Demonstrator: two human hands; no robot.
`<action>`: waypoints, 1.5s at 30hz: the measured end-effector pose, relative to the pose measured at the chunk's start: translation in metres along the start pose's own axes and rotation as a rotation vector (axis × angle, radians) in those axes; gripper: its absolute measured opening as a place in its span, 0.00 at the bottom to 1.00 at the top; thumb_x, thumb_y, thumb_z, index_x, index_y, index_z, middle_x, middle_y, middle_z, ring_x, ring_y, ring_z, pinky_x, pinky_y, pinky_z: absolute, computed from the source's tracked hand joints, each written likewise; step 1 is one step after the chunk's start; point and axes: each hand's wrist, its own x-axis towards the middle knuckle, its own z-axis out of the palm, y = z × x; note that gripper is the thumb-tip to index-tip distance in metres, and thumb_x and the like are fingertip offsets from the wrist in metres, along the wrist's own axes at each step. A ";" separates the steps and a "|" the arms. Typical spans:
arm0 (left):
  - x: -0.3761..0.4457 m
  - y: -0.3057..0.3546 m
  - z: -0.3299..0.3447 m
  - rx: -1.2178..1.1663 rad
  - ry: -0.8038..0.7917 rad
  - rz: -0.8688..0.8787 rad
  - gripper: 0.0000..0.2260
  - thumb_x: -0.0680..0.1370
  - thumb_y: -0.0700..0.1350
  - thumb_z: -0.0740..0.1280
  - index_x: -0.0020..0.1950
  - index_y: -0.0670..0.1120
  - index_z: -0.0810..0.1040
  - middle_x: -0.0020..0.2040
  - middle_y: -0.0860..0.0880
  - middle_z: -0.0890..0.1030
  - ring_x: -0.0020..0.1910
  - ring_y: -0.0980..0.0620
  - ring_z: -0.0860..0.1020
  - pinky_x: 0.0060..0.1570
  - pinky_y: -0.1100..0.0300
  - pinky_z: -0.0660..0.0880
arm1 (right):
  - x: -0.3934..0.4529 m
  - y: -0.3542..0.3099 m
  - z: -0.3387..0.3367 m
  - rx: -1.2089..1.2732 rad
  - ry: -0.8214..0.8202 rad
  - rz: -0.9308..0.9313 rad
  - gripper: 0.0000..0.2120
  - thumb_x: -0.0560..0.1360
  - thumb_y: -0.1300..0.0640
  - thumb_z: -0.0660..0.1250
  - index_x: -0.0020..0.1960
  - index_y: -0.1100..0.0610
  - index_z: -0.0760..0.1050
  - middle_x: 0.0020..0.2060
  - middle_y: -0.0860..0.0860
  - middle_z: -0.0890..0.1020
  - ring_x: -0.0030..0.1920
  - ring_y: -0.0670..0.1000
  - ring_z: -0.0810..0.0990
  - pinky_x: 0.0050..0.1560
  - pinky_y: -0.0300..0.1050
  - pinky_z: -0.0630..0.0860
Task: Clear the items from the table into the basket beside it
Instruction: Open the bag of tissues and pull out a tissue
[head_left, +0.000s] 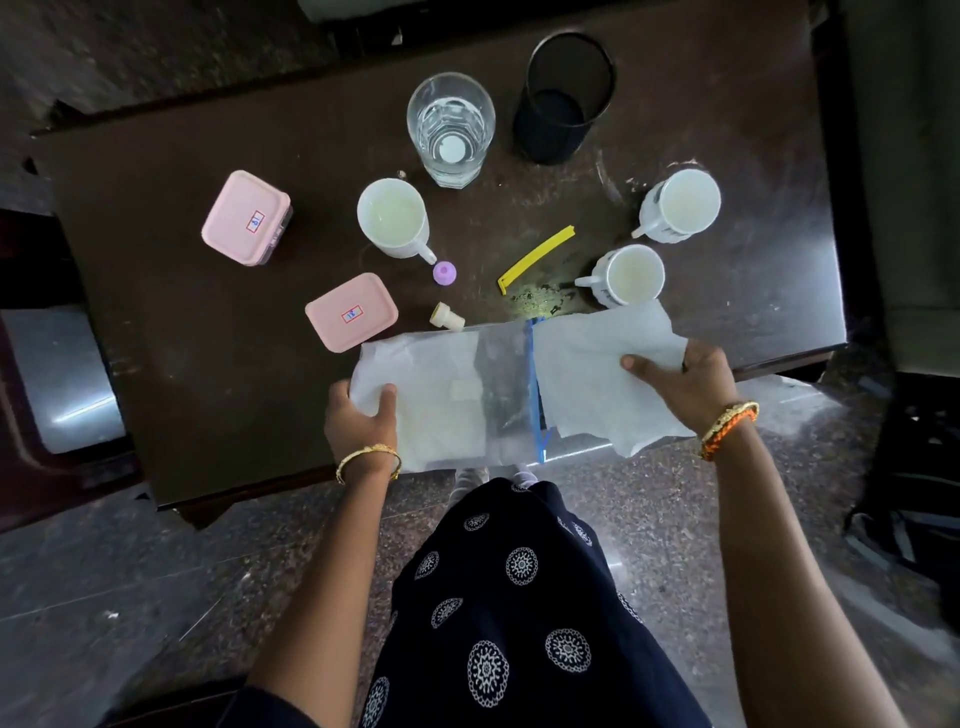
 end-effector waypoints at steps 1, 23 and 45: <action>-0.006 0.006 0.000 0.090 0.041 0.008 0.22 0.70 0.46 0.71 0.61 0.40 0.71 0.59 0.38 0.75 0.56 0.39 0.75 0.51 0.47 0.74 | -0.003 -0.005 -0.004 0.022 -0.021 -0.038 0.05 0.69 0.59 0.74 0.41 0.54 0.78 0.35 0.45 0.80 0.33 0.40 0.78 0.27 0.29 0.73; -0.032 0.118 -0.022 -0.381 -0.951 0.145 0.06 0.77 0.42 0.64 0.47 0.46 0.82 0.40 0.53 0.86 0.41 0.55 0.83 0.47 0.61 0.80 | 0.010 -0.079 0.029 0.196 -0.416 -0.387 0.12 0.69 0.61 0.73 0.48 0.47 0.79 0.41 0.45 0.84 0.39 0.43 0.81 0.43 0.36 0.79; -0.013 0.103 -0.014 -0.445 -0.948 -0.052 0.11 0.78 0.52 0.63 0.49 0.51 0.83 0.48 0.50 0.85 0.51 0.50 0.82 0.57 0.51 0.76 | 0.012 -0.088 0.066 0.039 -0.336 -0.485 0.06 0.72 0.65 0.69 0.42 0.56 0.78 0.37 0.56 0.80 0.39 0.51 0.74 0.44 0.44 0.72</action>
